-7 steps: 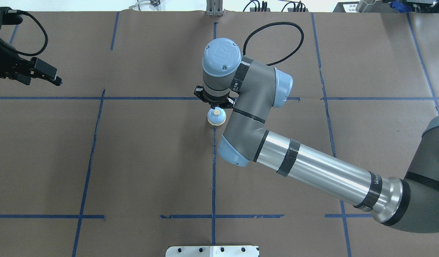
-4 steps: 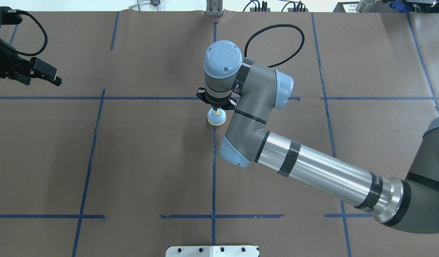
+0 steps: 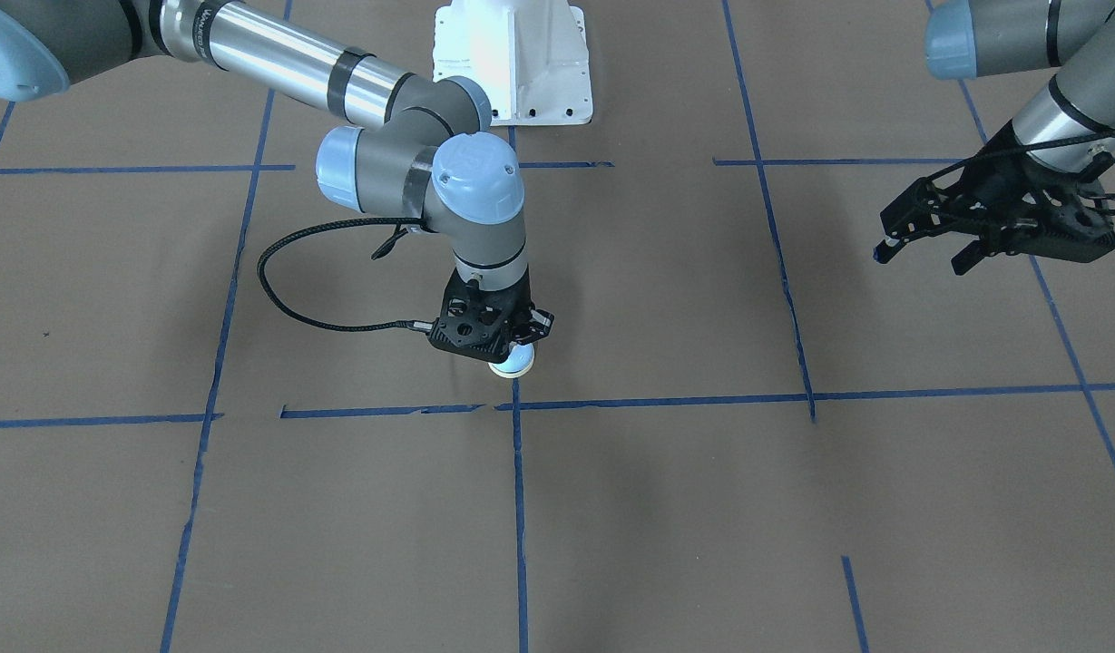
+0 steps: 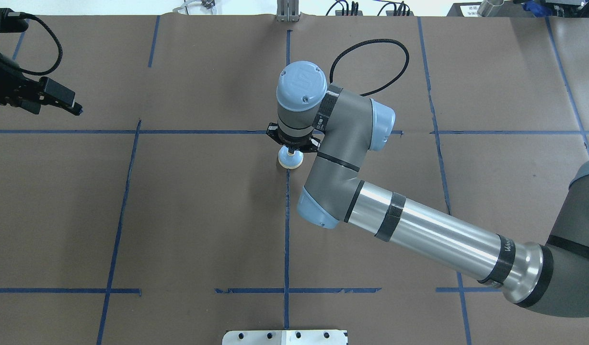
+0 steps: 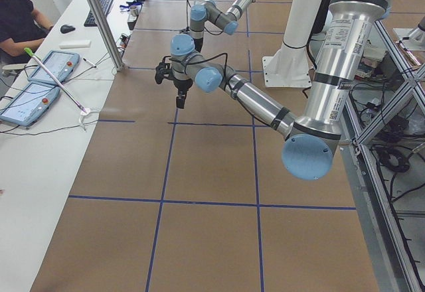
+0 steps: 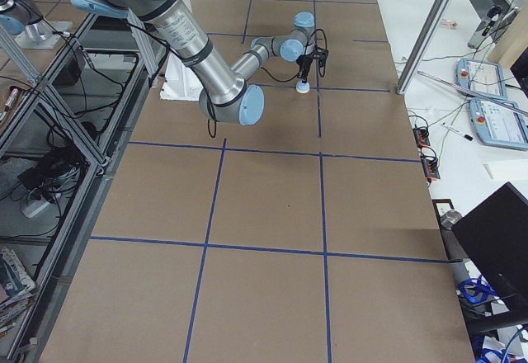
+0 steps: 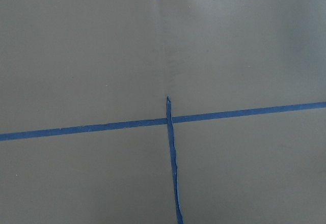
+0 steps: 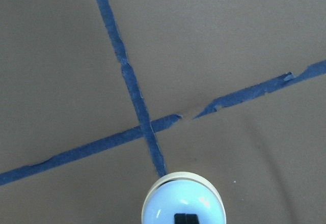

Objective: Place and press bell with both arms
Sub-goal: 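Press down on the bell's top with the right gripper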

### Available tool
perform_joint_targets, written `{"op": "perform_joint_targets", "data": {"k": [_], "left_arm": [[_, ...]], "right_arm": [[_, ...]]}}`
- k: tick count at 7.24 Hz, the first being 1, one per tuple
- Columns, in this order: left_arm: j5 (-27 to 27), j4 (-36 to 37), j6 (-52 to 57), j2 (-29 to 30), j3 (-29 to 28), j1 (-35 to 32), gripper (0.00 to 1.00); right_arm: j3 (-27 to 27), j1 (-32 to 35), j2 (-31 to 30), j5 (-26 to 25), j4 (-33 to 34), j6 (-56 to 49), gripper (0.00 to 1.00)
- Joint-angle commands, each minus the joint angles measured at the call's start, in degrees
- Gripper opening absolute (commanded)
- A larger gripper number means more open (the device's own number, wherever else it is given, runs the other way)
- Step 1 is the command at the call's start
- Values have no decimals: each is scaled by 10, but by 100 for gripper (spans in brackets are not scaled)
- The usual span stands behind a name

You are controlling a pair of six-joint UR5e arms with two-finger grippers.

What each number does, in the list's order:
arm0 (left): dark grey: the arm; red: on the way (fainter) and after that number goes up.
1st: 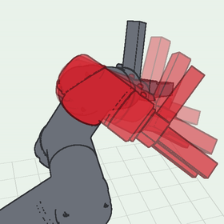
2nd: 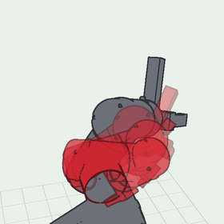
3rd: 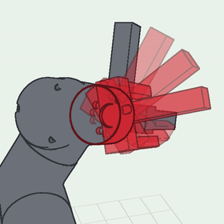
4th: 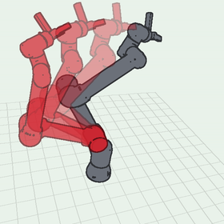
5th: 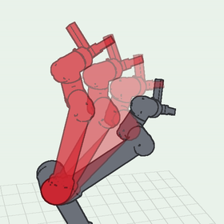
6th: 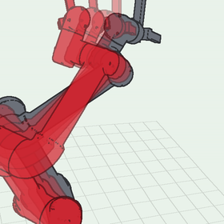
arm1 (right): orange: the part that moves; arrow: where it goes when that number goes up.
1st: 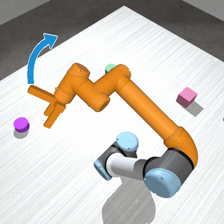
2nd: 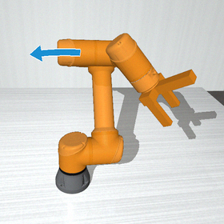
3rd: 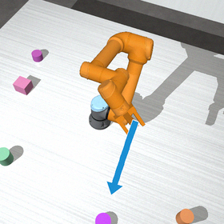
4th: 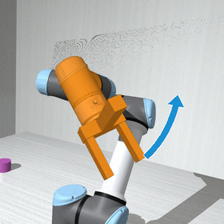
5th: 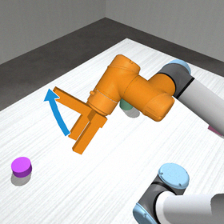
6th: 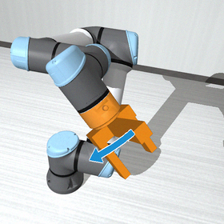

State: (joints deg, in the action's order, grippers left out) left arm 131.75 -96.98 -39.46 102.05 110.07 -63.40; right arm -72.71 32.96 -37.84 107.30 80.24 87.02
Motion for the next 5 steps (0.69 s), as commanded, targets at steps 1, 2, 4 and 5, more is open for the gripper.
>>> {"op": "perform_joint_targets", "data": {"k": [1, 2, 4, 5], "left_arm": [[0, 0, 0, 0, 1, -1, 100], [0, 0, 0, 0, 0, 0, 100], [0, 0, 0, -1, -2, 0, 100], [1, -4, 1, -16, -2, 0, 100]], "right_arm": [[-1, -1, 0, 1, 0, 0, 0], [-21, 13, 0, 18, 3, 0, 0], [-233, 65, -151, 86, 52, -11, 0], [-338, 89, -247, 98, 53, -64, 0]]}}
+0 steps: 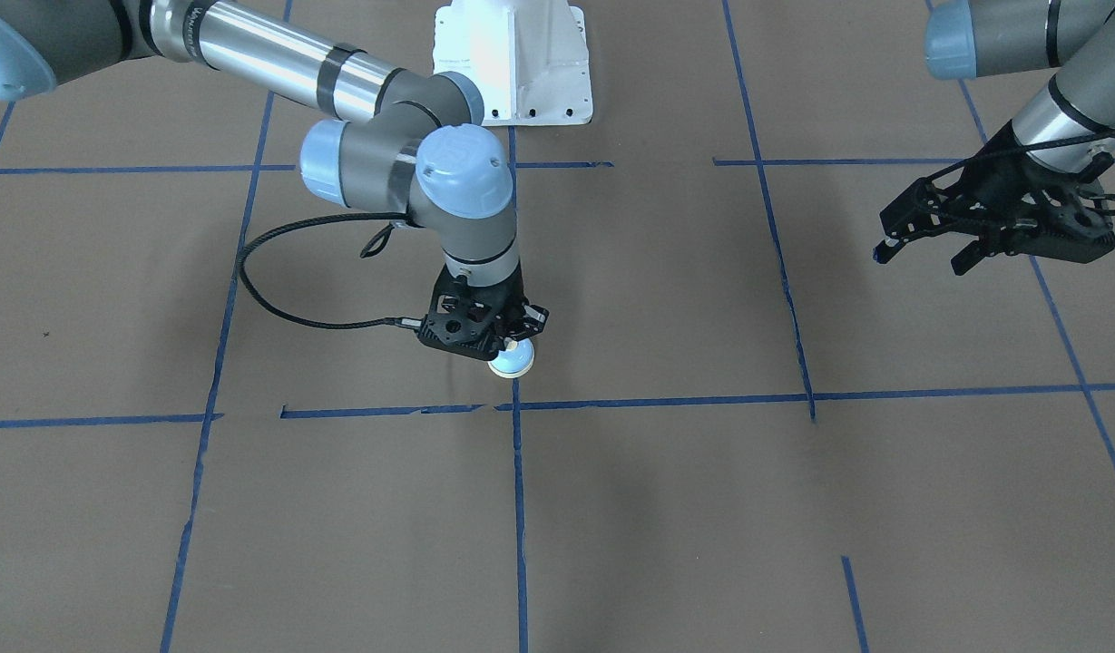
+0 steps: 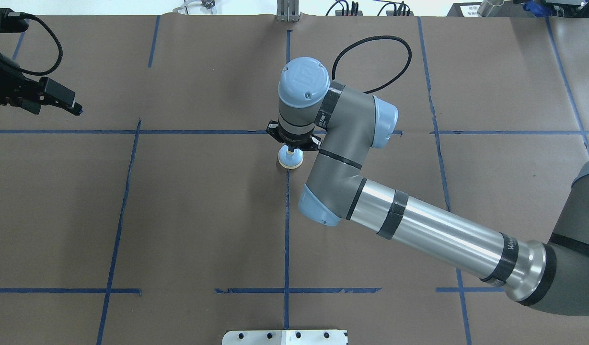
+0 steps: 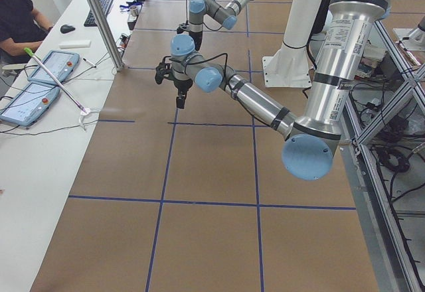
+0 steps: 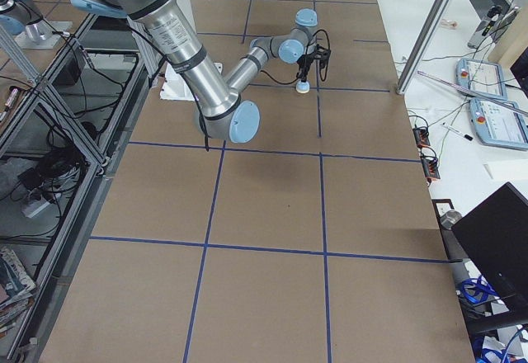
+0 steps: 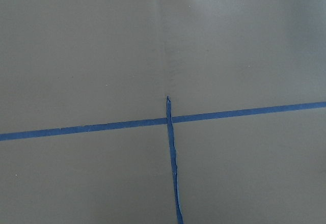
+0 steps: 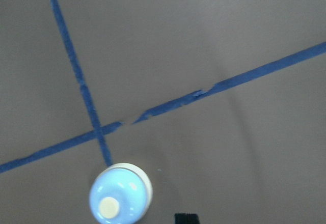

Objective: Place and press bell with both arms

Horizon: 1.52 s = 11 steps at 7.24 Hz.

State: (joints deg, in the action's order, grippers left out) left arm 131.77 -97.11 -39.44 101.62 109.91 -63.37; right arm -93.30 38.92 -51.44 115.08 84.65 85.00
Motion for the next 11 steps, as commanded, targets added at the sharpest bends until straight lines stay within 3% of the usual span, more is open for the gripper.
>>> {"op": "perform_joint_targets", "data": {"k": [1, 3, 4, 5, 7, 9, 10, 11], "left_arm": [[1, -4, 22, -21, 0, -1, 100], [1, -4, 108, -61, 0, -23, 100], [1, -3, 173, -84, -1, -47, 100], [1, 1, 233, -103, -6, -77, 100], [0, 3, 383, -142, -33, -159, 100], [3, 34, 505, -137, -92, -236, 100], [8, 99, 510, -136, -84, -251, 100], [31, 109, 510, -146, -96, -257, 100]], "right_arm": [[-177, 76, -183, 67, 9, -119, 0], [-193, 217, -294, 167, 8, -299, 7], [-189, 291, -351, 198, 9, -417, 88], [-189, 344, -392, 200, 10, -492, 100], [-138, 423, -441, 200, 10, -687, 100], [-88, 473, -462, 203, 10, -821, 100], [-93, 489, -480, 231, 10, -838, 100], [-106, 501, -496, 243, 10, -839, 100]]}}
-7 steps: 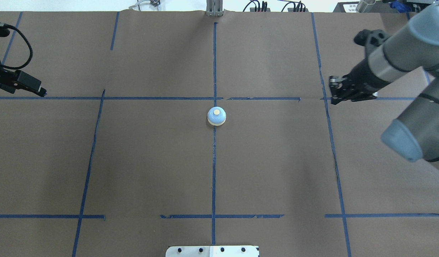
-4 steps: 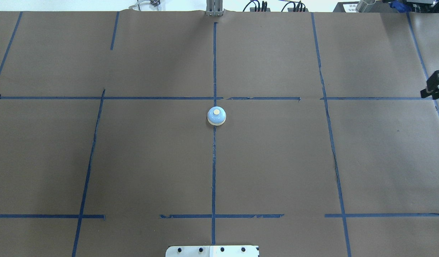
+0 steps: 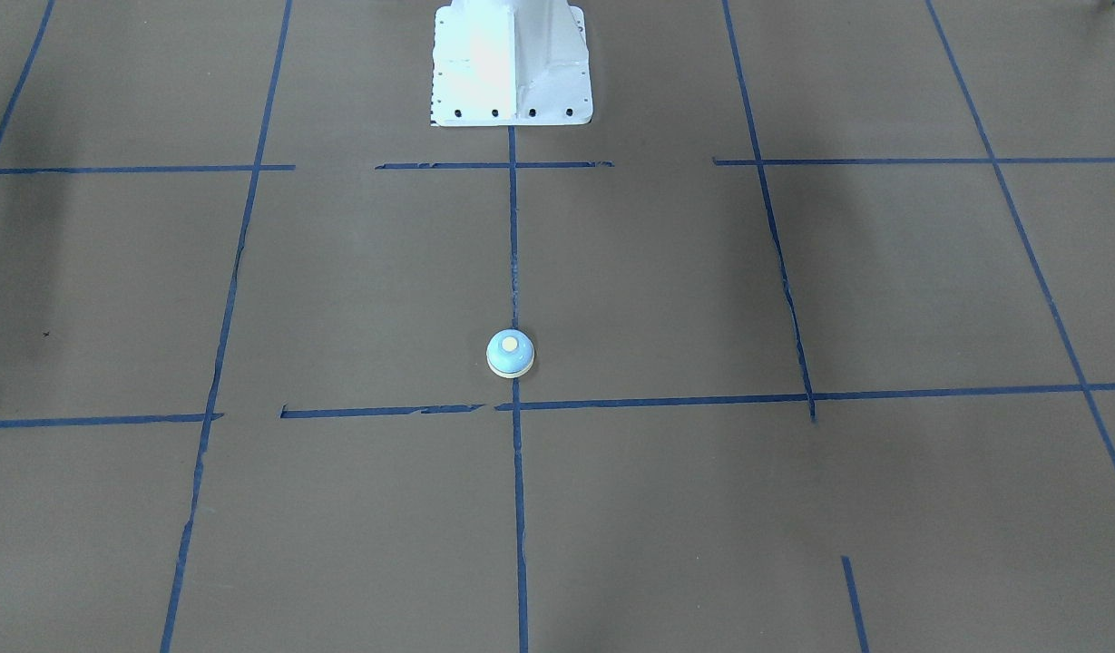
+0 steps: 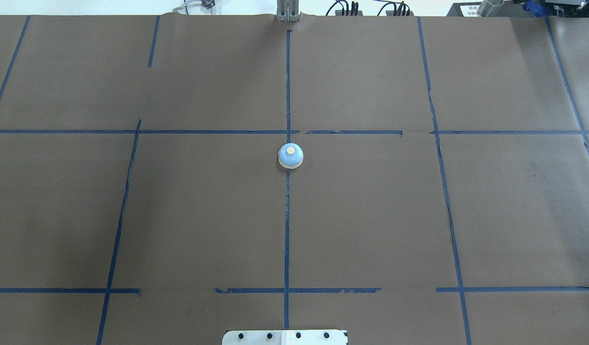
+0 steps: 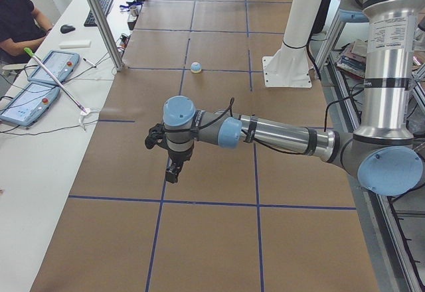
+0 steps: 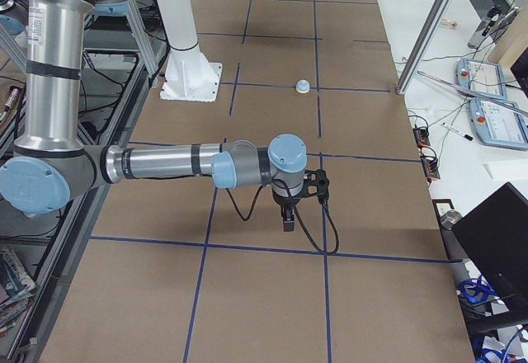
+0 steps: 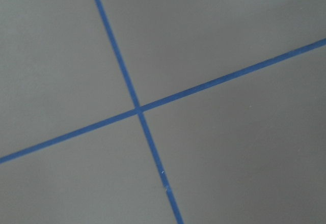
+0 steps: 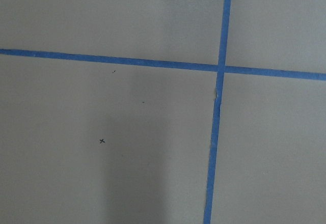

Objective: Place and press bell with both arms

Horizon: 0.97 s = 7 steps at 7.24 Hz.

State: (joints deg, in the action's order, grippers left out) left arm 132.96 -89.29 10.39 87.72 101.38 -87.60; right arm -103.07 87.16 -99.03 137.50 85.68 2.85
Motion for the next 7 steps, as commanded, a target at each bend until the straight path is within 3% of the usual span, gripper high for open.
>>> {"op": "perform_joint_targets", "data": {"k": [1, 4, 6, 7], "left_arm": [[49, 38, 10, -31, -28, -15, 100], [54, 40, 2, -36, -29, -20, 100], [50, 158, 4, -26, 0, -20, 100], [49, 166, 4, -36, 0, -21, 100]], "right_arm": [[-25, 9, -27, -2, 4, -18, 100], [-33, -13, -33, -15, 27, -18, 100], [-30, -14, -33, -14, 28, -18, 100], [-29, -14, -33, -14, 28, -18, 100]]}}
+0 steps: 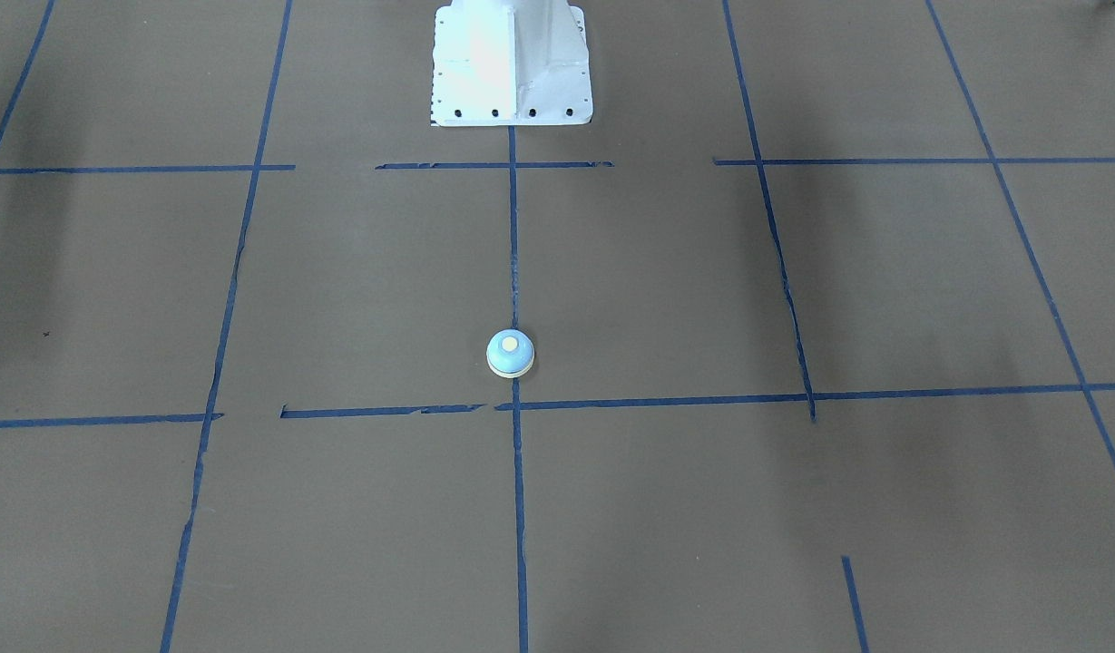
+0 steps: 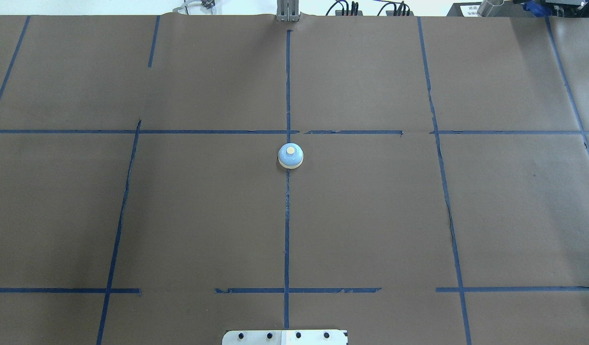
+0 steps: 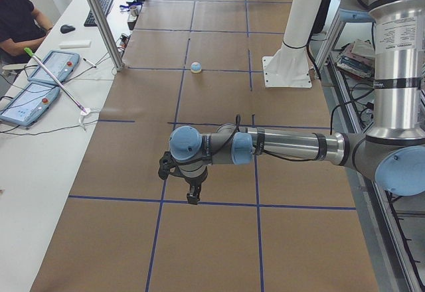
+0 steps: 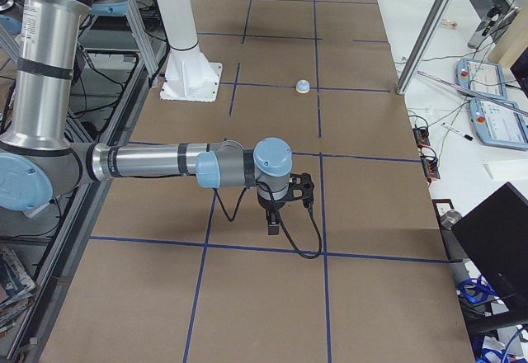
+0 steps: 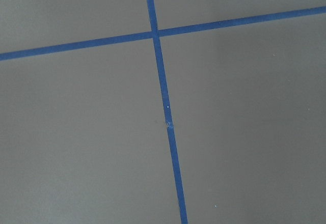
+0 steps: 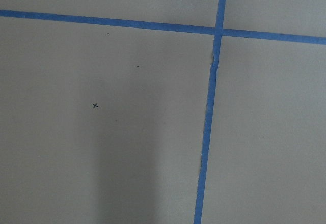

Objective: Place and press bell with both arms

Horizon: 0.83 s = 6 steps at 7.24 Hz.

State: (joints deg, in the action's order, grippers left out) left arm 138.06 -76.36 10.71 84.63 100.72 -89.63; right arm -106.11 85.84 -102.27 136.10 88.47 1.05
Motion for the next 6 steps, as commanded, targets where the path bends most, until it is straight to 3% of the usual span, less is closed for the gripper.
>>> {"op": "perform_joint_targets", "data": {"k": [1, 2, 6], "left_arm": [[-24, 30, 3, -5, 7, -2, 100], [-50, 20, 0, -1, 9, -1, 100], [-47, 19, -3, 11, 8, -1, 100]], "right_arm": [[1, -1, 0, 0, 0, 0, 100], [0, -1, -1, 0, -1, 0, 100], [0, -1, -5, 0, -7, -1, 100]]}}
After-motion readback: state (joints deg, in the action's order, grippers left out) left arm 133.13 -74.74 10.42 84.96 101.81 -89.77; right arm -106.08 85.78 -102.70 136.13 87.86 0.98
